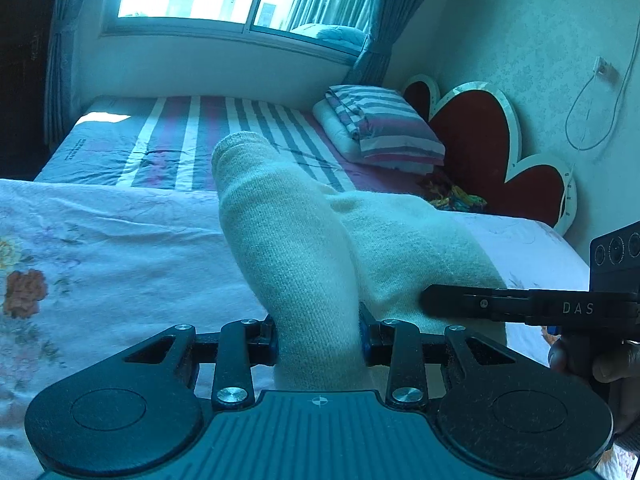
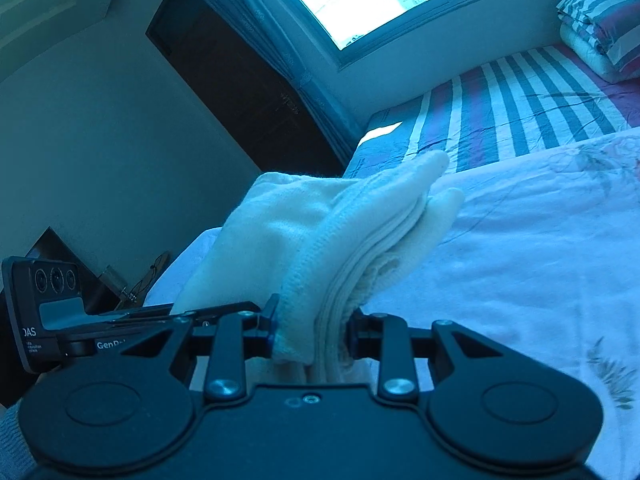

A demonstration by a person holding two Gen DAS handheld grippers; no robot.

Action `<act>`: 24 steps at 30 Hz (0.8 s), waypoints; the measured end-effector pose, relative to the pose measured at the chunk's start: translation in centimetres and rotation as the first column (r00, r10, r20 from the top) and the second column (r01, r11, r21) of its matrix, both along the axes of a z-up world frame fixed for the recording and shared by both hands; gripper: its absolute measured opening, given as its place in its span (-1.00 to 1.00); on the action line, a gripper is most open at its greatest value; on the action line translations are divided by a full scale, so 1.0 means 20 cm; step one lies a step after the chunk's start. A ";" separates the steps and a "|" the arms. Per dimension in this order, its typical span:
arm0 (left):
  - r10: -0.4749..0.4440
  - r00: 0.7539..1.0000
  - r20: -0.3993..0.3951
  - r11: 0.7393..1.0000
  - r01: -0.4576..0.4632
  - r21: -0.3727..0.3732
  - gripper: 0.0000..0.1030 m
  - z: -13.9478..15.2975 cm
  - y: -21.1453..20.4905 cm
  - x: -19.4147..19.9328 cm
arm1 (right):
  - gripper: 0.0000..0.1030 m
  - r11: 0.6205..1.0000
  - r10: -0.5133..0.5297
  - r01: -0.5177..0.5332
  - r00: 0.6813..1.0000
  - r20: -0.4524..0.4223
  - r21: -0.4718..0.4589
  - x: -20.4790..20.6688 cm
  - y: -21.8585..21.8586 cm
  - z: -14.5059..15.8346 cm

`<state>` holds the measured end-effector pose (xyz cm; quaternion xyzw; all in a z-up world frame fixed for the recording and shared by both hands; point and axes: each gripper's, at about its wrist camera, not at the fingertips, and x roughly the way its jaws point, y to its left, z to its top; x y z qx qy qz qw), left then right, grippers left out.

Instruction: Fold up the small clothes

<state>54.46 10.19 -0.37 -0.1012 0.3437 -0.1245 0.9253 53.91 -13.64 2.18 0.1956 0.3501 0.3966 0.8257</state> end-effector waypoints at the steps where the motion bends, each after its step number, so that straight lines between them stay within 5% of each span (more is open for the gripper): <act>1: 0.010 1.000 -0.004 1.000 -0.010 0.005 -0.33 -0.01 0.05 -0.01 | -0.41 1.000 0.008 -0.008 1.000 -0.004 -0.002 0.00 0.05 -0.01; 12: 0.086 0.994 -0.071 0.996 -0.088 -0.024 -0.33 -0.23 0.51 -0.09 | -0.41 0.996 0.089 -0.091 0.994 -0.069 -0.018 0.02 0.53 -0.19; 24: 0.072 0.988 -0.137 0.992 -0.085 -0.097 -0.30 -0.55 0.72 -0.06 | -0.41 0.993 0.088 -0.098 0.986 -0.142 -0.068 0.06 0.69 -0.39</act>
